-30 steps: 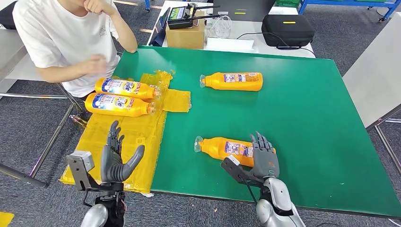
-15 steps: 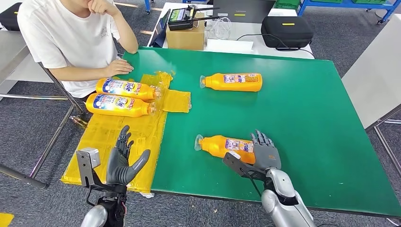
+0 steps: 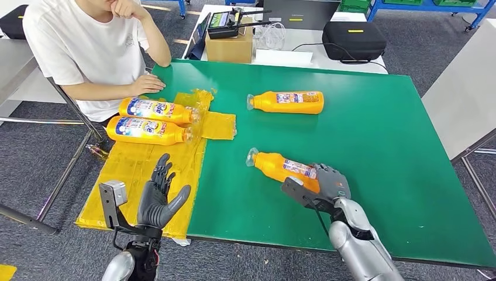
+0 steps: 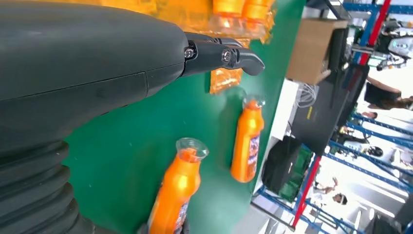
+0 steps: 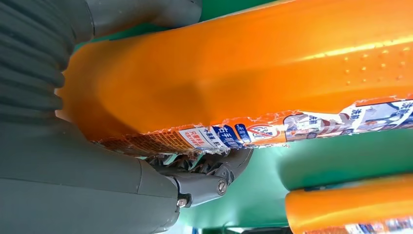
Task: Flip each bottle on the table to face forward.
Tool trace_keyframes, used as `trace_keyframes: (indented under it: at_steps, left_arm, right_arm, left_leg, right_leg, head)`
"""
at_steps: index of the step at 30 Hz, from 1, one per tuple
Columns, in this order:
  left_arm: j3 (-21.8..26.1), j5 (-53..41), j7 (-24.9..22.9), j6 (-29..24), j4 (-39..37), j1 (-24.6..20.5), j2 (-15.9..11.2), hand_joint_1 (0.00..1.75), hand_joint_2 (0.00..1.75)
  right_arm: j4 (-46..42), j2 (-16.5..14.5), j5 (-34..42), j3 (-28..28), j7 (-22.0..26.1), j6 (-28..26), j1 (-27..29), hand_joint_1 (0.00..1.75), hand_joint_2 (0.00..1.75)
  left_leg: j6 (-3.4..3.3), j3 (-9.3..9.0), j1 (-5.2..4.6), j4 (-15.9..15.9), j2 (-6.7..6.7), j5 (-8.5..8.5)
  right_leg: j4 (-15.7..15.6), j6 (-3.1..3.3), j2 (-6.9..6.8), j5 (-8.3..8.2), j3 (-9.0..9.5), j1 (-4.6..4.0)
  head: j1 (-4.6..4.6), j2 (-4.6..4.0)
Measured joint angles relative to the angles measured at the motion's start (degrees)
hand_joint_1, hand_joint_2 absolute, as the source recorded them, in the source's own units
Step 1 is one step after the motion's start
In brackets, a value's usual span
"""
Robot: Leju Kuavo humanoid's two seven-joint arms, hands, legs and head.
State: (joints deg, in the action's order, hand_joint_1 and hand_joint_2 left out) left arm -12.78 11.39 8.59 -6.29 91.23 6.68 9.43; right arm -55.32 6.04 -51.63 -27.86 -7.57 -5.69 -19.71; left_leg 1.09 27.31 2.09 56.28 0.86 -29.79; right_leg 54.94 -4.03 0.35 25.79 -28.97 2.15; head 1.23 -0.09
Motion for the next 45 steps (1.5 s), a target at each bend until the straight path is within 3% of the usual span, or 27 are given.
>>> trace_keyframes:
  at_steps: [7, 12, 15, 21, 30, 36, 45]
  left_arm:
    - [-2.4, 1.2, 0.3, 0.6, -1.0, -1.2, -0.7, 0.0, 1.75]
    - [-4.1, 0.2, 2.9, -0.1, -3.3, -2.5, -1.1, 0.0, 1.75]
    - [-6.3, -1.7, 4.2, -0.2, -6.2, -3.6, -1.2, 0.0, 1.75]
    - [-11.3, -5.9, 4.7, 0.7, -12.0, -5.7, -1.8, 0.0, 1.75]
    - [-14.9, -7.3, 6.3, 3.1, -18.6, -8.4, -2.2, 0.0, 1.75]
    - [-14.9, -3.6, 9.6, 4.9, -16.3, -7.9, -1.2, 0.0, 1.75]
    - [-14.4, 4.3, 11.3, -1.2, -9.6, -5.5, 0.9, 0.0, 1.75]
  right_arm:
    - [2.3, -0.3, 8.3, 1.9, 8.1, -2.1, 0.0, 1.75, 1.75]
    - [0.0, -2.8, 22.6, 4.2, 23.8, -1.6, 3.6, 1.75, 1.75]
    - [-5.6, -5.7, 28.3, 5.1, 29.1, -3.5, 7.4, 1.75, 1.75]
    - [-15.0, -9.6, 31.9, 4.9, 32.1, -7.5, 9.9, 1.75, 1.75]
    - [-16.6, -10.3, 27.5, -0.4, 34.0, -6.9, 9.3, 1.75, 1.75]
    - [-13.0, -10.9, 22.8, -5.8, 34.6, -6.5, 9.2, 1.75, 1.75]
    - [-9.7, -11.7, 21.5, -12.7, 34.3, -9.4, 9.3, 1.75, 1.75]
  left_leg:
    - [0.0, -0.16, 0.04, 0.0, 0.17, 0.0]
    - [0.01, -0.02, 0.08, 0.0, 0.04, 0.0]
    - [0.02, 0.25, 0.07, 0.0, -0.08, 0.03]
    - [0.01, 0.5, 0.01, 0.0, -0.09, 0.02]
    - [0.0, 0.58, 0.0, 0.0, -0.14, 0.02]
    - [0.0, 0.64, 0.01, 0.0, -0.16, 0.01]
    - [0.0, 0.7, 0.0, 0.0, -0.15, 0.01]
  right_leg:
    - [0.0, -0.01, 0.06, -0.02, 0.1, -0.05]
    - [0.0, -0.01, 0.02, -0.01, 0.05, -0.08]
    - [0.1, -0.01, -0.07, -0.01, -0.16, -0.08]
    - [0.0, -0.01, -0.16, 0.0, -0.31, 0.0]
    - [0.0, -0.01, -0.18, 0.0, -0.4, 0.0]
    - [0.0, -0.01, -0.18, 0.01, -0.43, 0.0]
    - [0.0, -0.01, -0.18, 0.01, -0.53, 0.0]
  head:
    - [0.01, 0.0]
    - [0.02, 0.0]
    - [0.04, 0.0]
    - [0.01, 0.0]
    - [0.03, 0.0]
    - [0.01, 0.0]
    - [0.02, 0.0]
